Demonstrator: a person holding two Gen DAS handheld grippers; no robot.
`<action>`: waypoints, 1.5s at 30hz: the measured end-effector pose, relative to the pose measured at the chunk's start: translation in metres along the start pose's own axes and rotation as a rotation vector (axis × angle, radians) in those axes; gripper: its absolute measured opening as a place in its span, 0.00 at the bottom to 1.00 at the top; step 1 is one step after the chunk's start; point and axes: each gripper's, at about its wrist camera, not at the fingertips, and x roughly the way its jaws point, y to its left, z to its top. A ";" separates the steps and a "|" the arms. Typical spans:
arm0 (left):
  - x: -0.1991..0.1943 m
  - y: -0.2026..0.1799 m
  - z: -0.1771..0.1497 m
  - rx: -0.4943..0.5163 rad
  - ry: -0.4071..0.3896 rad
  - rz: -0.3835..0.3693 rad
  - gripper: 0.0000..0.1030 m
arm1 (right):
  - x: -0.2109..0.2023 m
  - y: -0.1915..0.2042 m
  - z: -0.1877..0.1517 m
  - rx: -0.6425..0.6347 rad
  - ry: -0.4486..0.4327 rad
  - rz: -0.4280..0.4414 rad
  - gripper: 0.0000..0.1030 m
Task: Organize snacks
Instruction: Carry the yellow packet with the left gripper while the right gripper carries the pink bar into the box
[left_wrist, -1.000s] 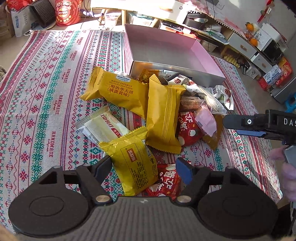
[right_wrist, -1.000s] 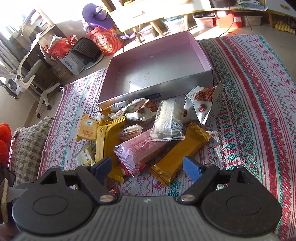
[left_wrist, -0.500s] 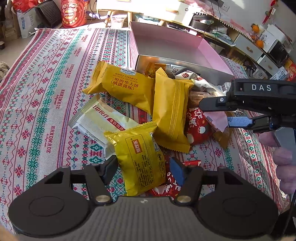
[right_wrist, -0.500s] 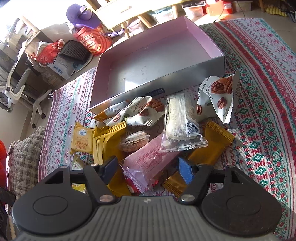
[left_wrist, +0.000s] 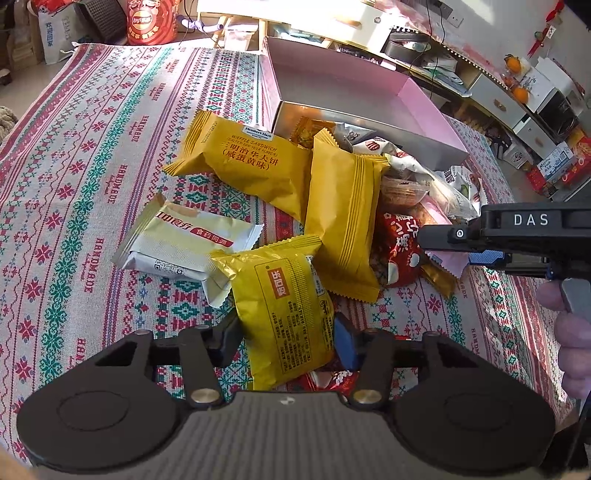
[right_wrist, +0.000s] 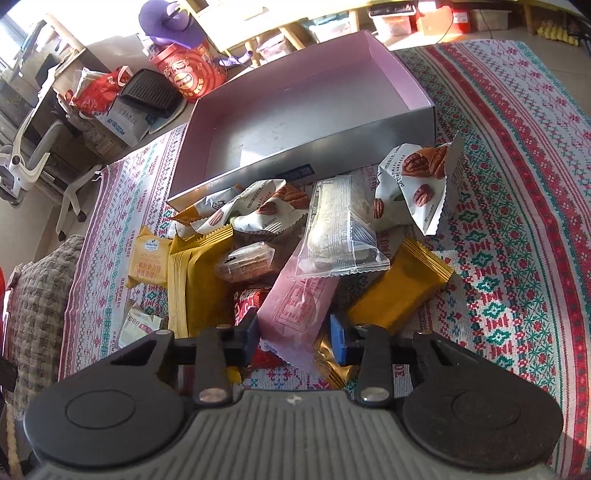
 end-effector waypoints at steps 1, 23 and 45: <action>-0.002 0.001 0.000 -0.004 -0.002 -0.006 0.56 | -0.001 0.000 -0.001 -0.009 0.000 -0.004 0.32; -0.040 -0.005 0.018 -0.004 -0.078 -0.104 0.55 | -0.062 -0.001 -0.018 -0.025 -0.042 0.159 0.31; -0.014 -0.022 0.125 -0.016 -0.216 -0.072 0.55 | -0.035 -0.003 0.068 -0.062 -0.199 0.068 0.31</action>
